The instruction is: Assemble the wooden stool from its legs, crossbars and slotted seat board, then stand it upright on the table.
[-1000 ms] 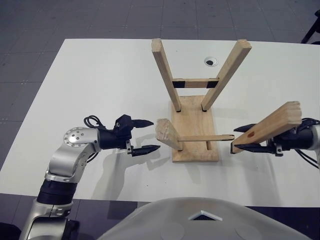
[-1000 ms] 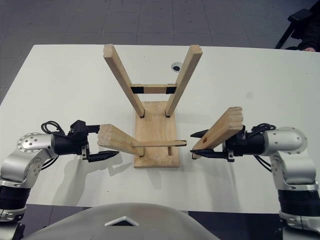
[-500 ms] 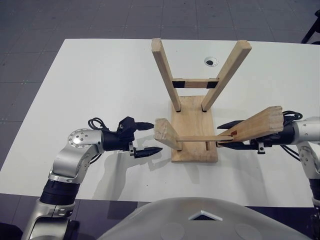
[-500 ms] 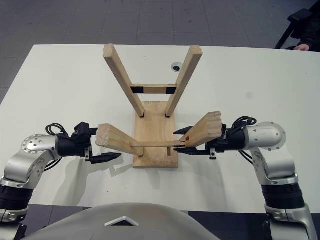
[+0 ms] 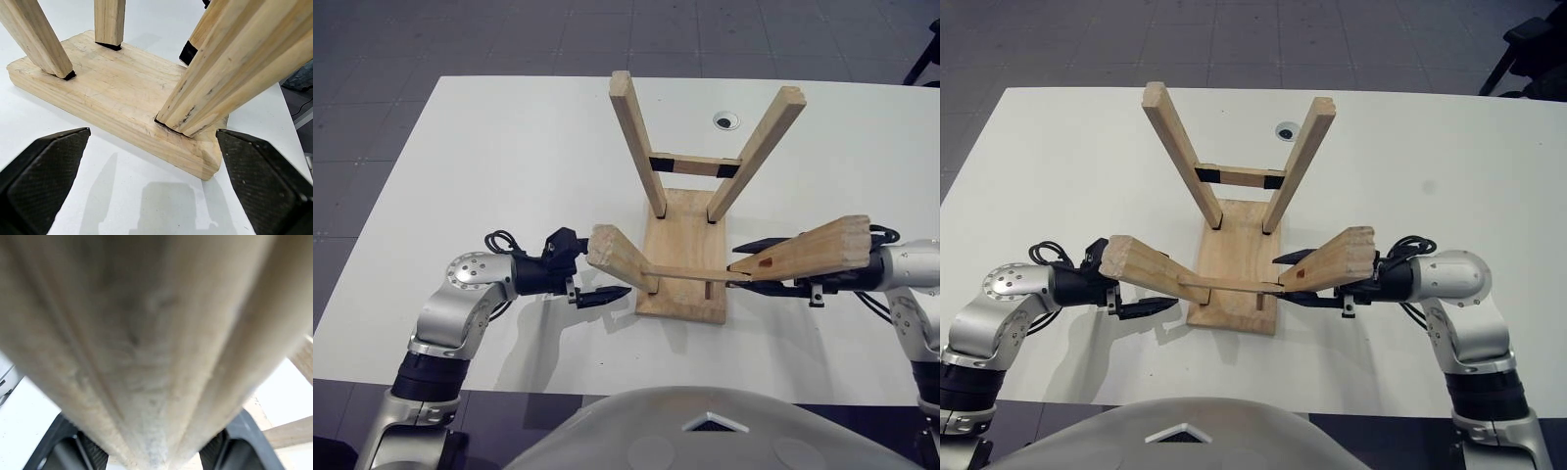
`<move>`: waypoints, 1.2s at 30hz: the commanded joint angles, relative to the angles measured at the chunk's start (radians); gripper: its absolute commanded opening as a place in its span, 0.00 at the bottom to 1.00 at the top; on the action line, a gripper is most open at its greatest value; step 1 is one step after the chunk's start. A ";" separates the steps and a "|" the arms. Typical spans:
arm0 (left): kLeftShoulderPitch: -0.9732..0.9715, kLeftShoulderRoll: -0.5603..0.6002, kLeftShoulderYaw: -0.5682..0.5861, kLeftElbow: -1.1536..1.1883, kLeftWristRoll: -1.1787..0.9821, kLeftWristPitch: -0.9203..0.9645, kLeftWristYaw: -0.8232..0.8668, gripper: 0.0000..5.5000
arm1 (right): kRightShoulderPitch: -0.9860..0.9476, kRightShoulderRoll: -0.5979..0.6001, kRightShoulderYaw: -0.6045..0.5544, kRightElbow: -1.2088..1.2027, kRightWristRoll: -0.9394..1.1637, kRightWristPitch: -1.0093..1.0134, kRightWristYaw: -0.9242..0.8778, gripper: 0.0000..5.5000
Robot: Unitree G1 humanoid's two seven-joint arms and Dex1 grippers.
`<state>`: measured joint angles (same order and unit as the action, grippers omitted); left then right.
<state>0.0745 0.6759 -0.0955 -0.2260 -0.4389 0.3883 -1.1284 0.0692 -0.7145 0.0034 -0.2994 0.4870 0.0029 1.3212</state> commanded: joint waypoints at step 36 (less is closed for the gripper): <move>-0.003 -0.004 0.000 -0.001 -0.016 0.014 0.026 0.87 | 0.129 0.060 0.045 -0.074 0.034 -0.038 -0.096 0.37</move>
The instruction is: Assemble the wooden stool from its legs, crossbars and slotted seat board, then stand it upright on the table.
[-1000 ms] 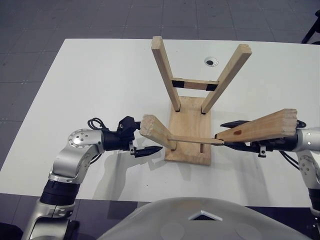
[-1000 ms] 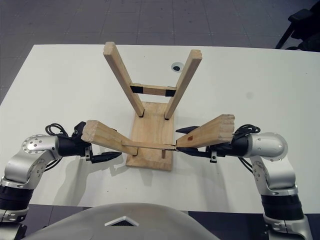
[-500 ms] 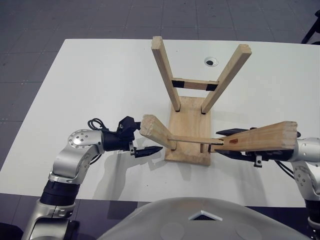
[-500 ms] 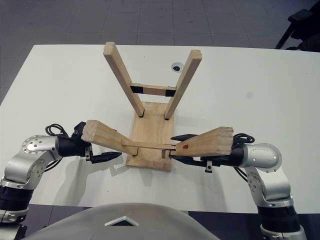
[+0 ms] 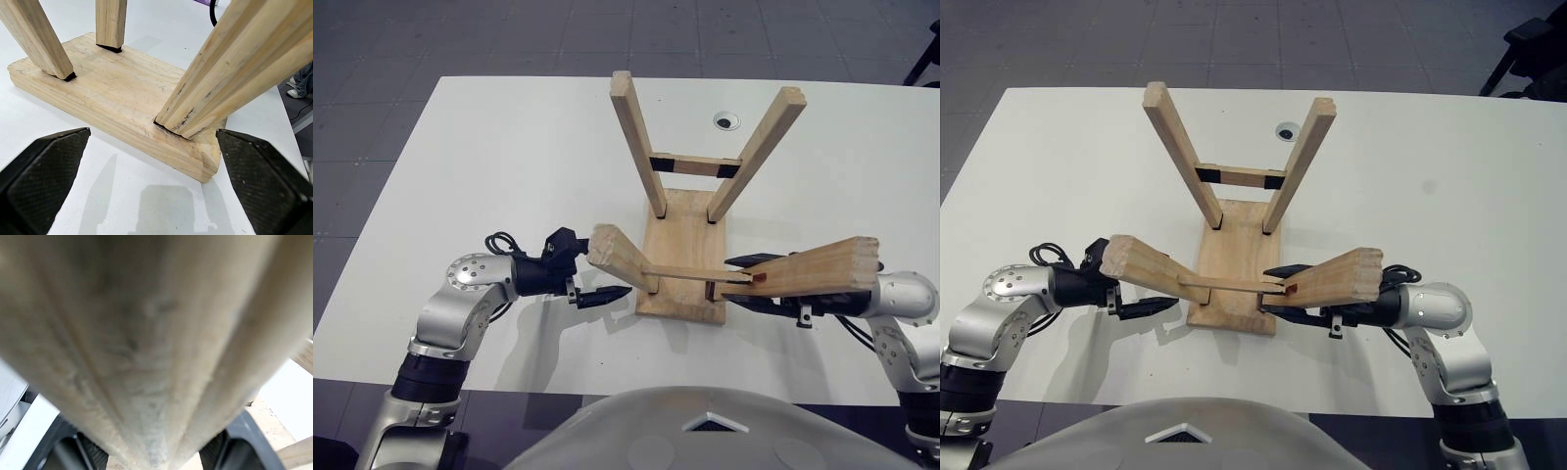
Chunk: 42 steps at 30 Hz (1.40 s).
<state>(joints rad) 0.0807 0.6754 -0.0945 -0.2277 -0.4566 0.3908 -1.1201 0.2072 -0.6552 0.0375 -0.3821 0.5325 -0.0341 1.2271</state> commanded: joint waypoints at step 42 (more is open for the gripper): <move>0.026 0.015 0.069 -0.079 -0.049 0.024 0.047 0.87 | -0.022 -0.026 0.137 0.155 -0.160 -0.092 -0.051 0.37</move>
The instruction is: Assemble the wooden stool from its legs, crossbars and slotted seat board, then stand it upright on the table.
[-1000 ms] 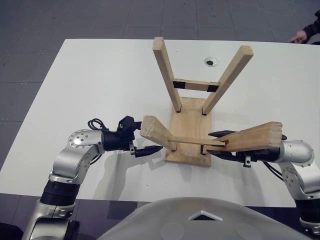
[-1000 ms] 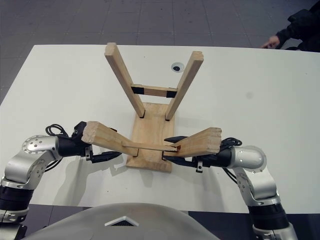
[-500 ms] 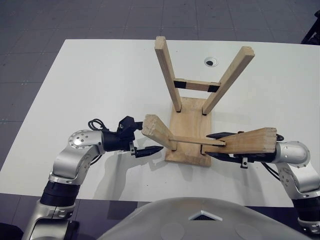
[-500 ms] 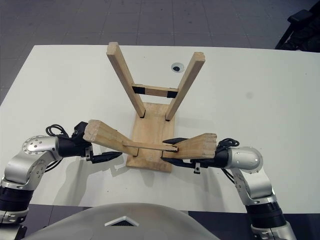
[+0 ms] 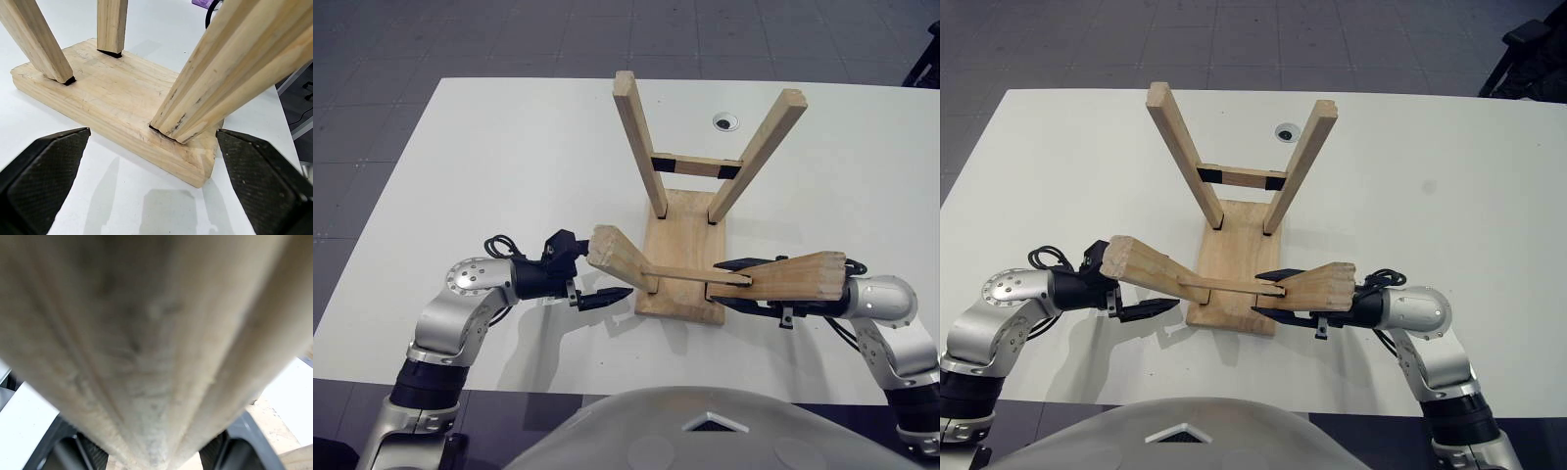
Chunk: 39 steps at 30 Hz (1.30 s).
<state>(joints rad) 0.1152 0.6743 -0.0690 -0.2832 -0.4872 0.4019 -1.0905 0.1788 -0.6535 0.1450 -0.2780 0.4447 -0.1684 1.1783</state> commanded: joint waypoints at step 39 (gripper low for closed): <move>-0.294 -0.287 -0.234 -0.750 -0.167 0.305 1.251 0.87 | -0.216 0.043 0.135 0.383 -0.150 -0.029 -0.144 0.37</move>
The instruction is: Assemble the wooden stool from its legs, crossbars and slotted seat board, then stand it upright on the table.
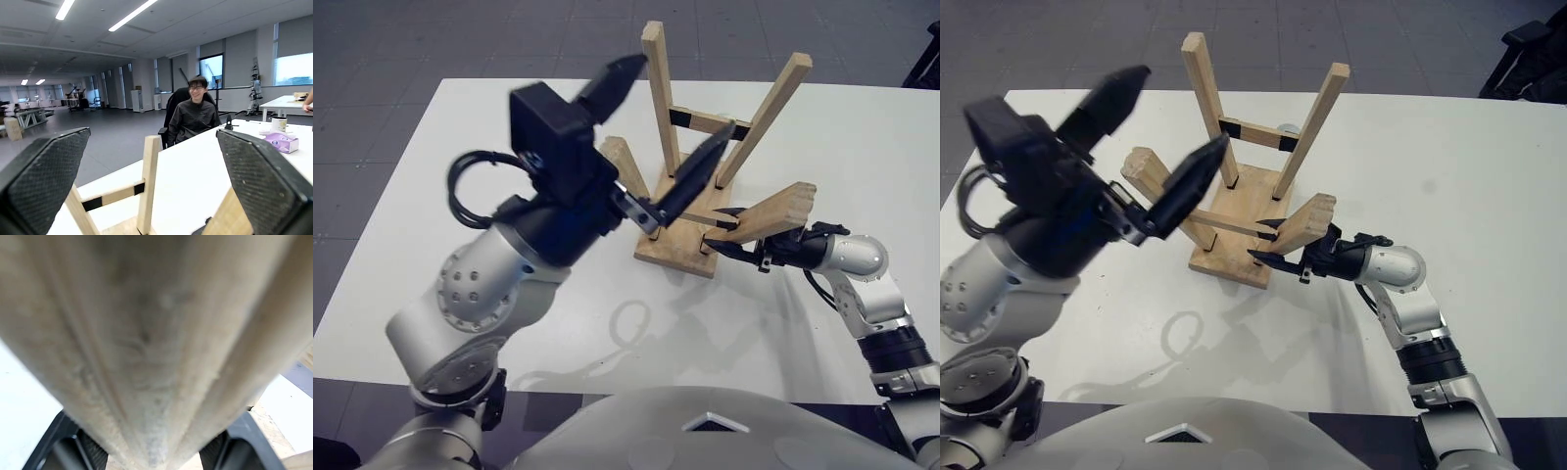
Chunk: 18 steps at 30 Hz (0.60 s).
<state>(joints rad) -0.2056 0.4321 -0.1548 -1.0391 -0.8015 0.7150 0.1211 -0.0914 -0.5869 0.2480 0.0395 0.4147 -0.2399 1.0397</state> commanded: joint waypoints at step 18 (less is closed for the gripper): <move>0.251 -0.296 -0.397 0.292 0.586 -0.116 0.070 1.00 | 0.088 -0.036 0.032 0.028 -0.114 0.045 -0.017 0.37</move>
<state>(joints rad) 0.0315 0.1504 -0.5582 -0.7635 -0.2485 0.6029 0.1848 -0.0683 -0.5889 0.2471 0.0132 0.4067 -0.2405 1.0105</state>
